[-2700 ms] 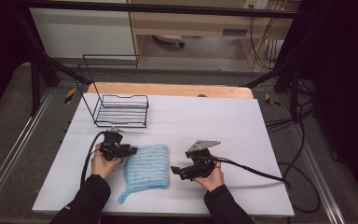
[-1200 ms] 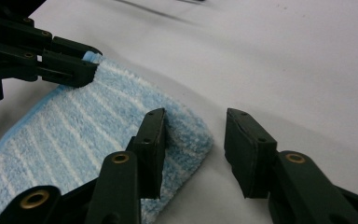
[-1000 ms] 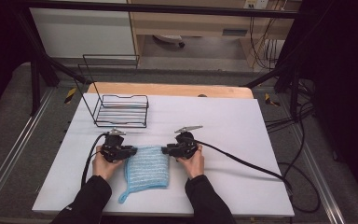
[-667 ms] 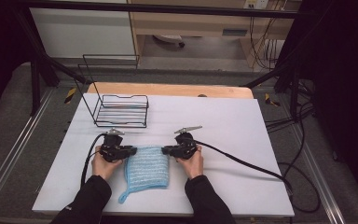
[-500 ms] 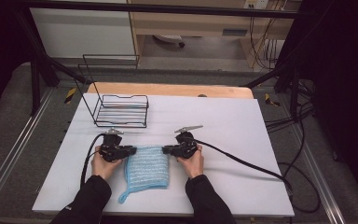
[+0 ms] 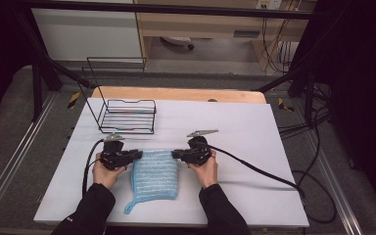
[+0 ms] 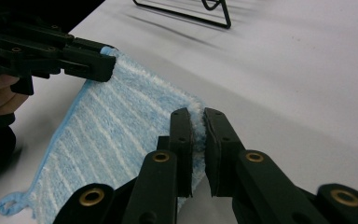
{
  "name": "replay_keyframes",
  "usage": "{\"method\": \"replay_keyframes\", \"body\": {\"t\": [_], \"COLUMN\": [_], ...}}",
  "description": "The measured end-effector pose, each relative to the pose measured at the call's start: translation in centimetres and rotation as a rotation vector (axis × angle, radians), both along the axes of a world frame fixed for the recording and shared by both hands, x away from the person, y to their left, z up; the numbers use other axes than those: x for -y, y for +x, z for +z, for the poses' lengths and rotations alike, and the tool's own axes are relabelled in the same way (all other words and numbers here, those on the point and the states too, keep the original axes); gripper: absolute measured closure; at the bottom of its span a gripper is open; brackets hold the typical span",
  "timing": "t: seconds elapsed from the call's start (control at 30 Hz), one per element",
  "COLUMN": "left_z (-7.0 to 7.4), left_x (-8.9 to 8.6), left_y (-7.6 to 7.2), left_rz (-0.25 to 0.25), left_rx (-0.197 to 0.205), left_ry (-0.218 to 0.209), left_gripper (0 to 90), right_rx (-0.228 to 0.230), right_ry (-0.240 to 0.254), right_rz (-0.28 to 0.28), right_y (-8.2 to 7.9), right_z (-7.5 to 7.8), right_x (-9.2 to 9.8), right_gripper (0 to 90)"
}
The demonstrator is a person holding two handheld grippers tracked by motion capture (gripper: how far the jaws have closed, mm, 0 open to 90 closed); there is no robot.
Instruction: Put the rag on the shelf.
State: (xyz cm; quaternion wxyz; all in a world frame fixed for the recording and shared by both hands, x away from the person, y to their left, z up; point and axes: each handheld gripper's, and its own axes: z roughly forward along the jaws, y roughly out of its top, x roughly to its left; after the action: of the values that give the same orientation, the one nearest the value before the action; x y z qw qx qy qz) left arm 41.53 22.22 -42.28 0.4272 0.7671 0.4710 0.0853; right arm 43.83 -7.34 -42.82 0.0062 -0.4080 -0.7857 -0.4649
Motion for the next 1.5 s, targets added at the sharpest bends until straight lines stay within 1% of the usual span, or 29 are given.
{"method": "replay_keyframes", "body": {"t": [0.17,0.43,0.5,0.53,0.67,0.73,0.87,0.9,0.93,1.03,1.07,1.23,1.37,1.43,1.5], "left_z": [1.0,2.3,2.7,2.8,3.5,3.8,4.5,4.8,4.9,5.4,5.6,6.4,7.0,7.3,7.7], "left_x": [0.1,0.1,0.1,0.1,0.2,0.1,-0.1,-0.1,-0.1,-0.1,-0.2,-0.5,-0.6,-0.8,-1.0], "left_y": [-0.7,-1.6,-1.8,-1.9,-2.2,-2.4,-2.7,-2.8,-2.9,-3.2,-3.3,-3.7,-4.0,-4.1,-4.2], "left_rz": [-0.004,-0.001,-0.001,-0.002,0.004,0.010,0.011,0.010,0.011,0.014,0.016,0.023,0.029,0.032,0.035], "left_rx": [0.048,0.101,0.113,0.118,0.145,0.158,0.182,0.191,0.198,0.222,0.229,0.263,0.293,0.307,0.319], "left_ry": [-0.004,-0.040,-0.048,-0.052,-0.056,-0.066,-0.087,-0.087,-0.085,-0.081,-0.085,-0.105,-0.113,-0.122,-0.129], "left_gripper": [76.9,76.9,76.9,76.9,76.9,76.9,76.9,76.8,76.8,76.8,76.8,76.7,76.8,76.8,76.8], "right_rx": [0.039,0.089,0.111,0.111,0.153,0.176,0.205,0.221,0.221,0.245,0.262,0.281,0.306,0.328,0.335], "right_ry": [0.012,0.037,0.049,0.049,0.039,0.037,0.049,0.050,0.050,0.055,0.060,0.082,0.089,0.100,0.107], "right_rz": [-0.004,-0.007,-0.008,-0.008,-0.010,-0.007,-0.012,-0.013,-0.013,-0.018,-0.019,-0.018,-0.020,-0.020,-0.022], "right_y": [-0.6,-1.5,-1.8,-1.8,-2.3,-2.5,-2.9,-3.0,-3.0,-3.2,-3.4,-3.6,-3.8,-4.0,-4.0], "right_z": [0.9,2.2,2.8,2.8,3.7,4.2,5.0,5.4,5.4,5.9,6.3,7.0,7.7,8.2,8.4], "right_x": [0.3,0.8,1.0,1.0,1.0,0.9,0.8,0.8,0.8,0.8,0.7,0.7,0.5,0.4,0.3], "right_gripper": [82.8,82.8,82.8,82.8,82.8,82.8,82.8,82.8,82.8,82.8,82.8,82.8,82.8,82.8,82.8]}}
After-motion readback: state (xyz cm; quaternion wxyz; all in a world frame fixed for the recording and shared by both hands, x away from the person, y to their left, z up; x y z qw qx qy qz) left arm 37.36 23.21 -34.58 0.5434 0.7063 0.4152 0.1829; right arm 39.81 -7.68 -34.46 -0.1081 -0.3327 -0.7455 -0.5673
